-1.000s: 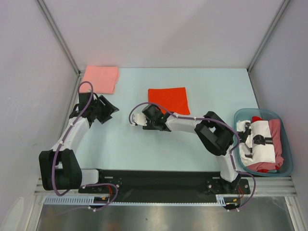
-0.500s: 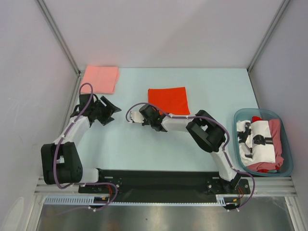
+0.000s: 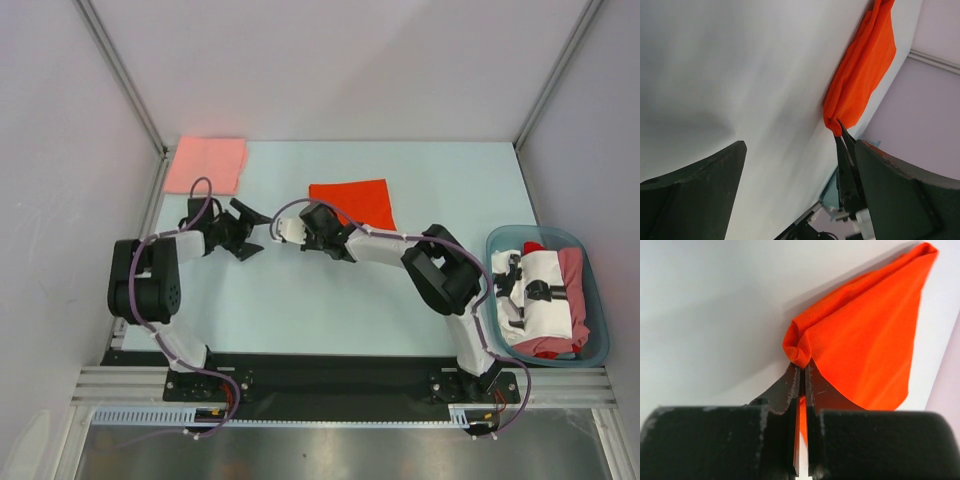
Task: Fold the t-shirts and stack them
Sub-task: Neatly place the folded tshirt to the corner
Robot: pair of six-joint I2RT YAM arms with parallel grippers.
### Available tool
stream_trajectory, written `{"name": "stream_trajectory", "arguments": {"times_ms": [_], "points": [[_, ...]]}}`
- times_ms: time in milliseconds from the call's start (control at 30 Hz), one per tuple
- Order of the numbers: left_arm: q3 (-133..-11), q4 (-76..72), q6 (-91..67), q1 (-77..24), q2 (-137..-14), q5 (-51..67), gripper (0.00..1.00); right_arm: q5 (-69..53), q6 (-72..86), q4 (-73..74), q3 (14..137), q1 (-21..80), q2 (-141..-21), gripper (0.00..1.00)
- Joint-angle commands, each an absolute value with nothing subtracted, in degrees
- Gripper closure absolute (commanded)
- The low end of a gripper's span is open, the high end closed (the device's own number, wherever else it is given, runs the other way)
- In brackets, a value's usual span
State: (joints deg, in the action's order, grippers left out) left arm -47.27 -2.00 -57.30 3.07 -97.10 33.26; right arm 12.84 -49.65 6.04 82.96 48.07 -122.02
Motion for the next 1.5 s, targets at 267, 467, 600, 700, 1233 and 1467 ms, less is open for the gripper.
{"name": "stream_trajectory", "arguments": {"times_ms": [267,467,600,700,1233,1467], "points": [[-57.7,-25.9,-74.2,-8.0,-112.8,34.5,0.00,6.0,-47.8,9.7,84.4,45.1,-112.7,1.00],[-66.5,-24.8,-76.0,-11.8,-120.1,32.2,0.00,4.7,-46.8,9.8,84.7,44.3,-111.9,1.00],[-70.1,-19.2,-76.0,-13.2,-122.9,29.7,0.00,3.6,-45.7,10.2,85.5,43.7,-111.4,1.00],[-71.2,-17.9,-76.9,-13.9,-124.6,28.1,0.01,3.1,-45.0,10.0,85.7,43.3,-110.9,1.00],[-84.5,-6.0,-73.8,-14.9,-131.7,26.5,0.08,-1.7,-39.6,9.1,88.2,40.1,-109.5,1.00],[-88.8,-5.6,-71.9,-14.9,-134.6,26.7,0.23,-2.2,-38.1,8.9,87.6,40.3,-109.8,1.00]]}}
